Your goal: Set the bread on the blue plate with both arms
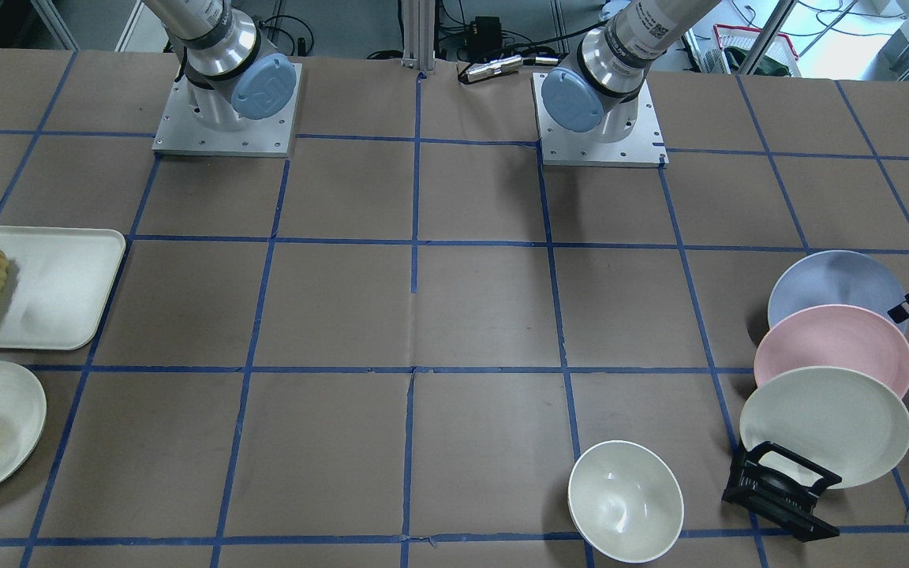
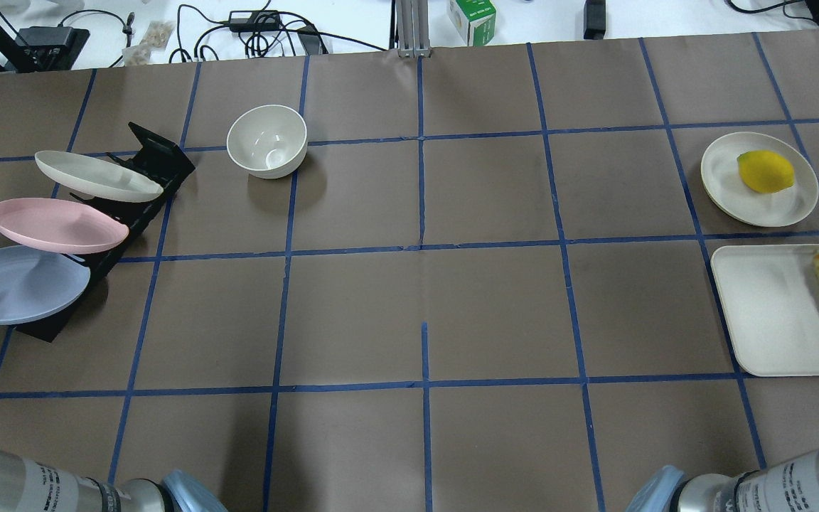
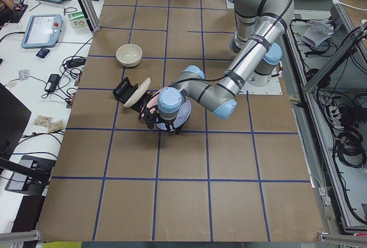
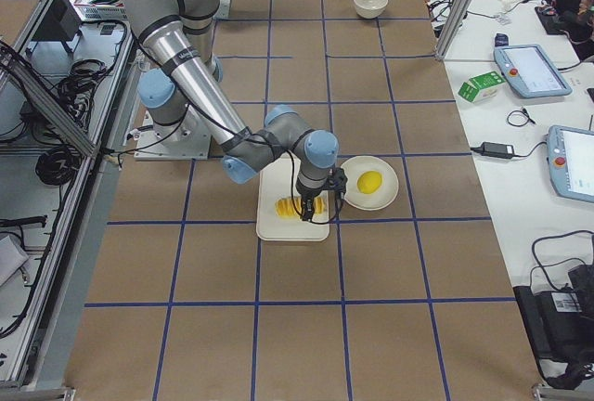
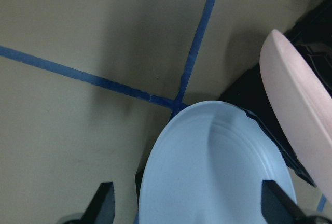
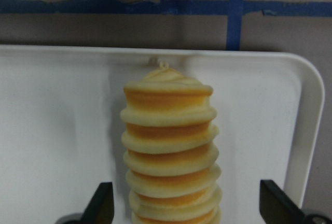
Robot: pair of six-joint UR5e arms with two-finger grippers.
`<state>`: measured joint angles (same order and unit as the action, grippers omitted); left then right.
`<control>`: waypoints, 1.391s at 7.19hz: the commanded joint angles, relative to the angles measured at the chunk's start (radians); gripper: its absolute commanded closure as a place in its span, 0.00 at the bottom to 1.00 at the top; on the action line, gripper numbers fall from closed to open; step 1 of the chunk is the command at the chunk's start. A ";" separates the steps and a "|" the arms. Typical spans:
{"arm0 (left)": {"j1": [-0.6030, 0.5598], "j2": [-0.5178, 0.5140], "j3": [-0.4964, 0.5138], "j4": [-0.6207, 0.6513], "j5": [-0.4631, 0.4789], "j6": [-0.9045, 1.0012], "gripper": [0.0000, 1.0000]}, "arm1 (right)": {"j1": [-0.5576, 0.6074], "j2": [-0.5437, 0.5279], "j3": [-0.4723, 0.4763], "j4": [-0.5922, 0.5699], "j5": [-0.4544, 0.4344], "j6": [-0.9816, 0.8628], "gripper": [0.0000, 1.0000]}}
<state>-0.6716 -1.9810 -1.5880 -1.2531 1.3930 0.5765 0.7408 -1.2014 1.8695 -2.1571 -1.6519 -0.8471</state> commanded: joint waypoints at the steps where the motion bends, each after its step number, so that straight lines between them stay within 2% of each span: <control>1: 0.016 -0.006 -0.003 -0.028 0.023 -0.003 0.00 | -0.011 0.025 0.007 -0.021 -0.002 -0.020 0.00; 5: 0.020 -0.012 -0.043 -0.031 0.020 -0.041 0.00 | -0.011 0.063 0.022 -0.059 -0.005 -0.021 0.00; 6: 0.020 -0.013 -0.043 -0.031 0.017 -0.056 0.05 | -0.011 0.075 0.022 -0.079 -0.009 -0.033 0.00; 8: 0.020 -0.013 -0.041 -0.031 0.018 -0.055 0.69 | -0.011 0.072 0.008 -0.104 0.001 -0.038 0.01; 9: 0.020 -0.013 -0.040 -0.031 0.018 -0.055 0.81 | -0.011 0.072 0.008 -0.104 0.006 -0.027 0.12; 10: 0.018 -0.013 -0.032 -0.034 0.020 -0.053 0.96 | -0.009 0.072 0.010 -0.102 0.007 -0.024 0.32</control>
<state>-0.6523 -1.9940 -1.6258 -1.2848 1.4115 0.5222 0.7304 -1.1293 1.8786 -2.2585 -1.6483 -0.8769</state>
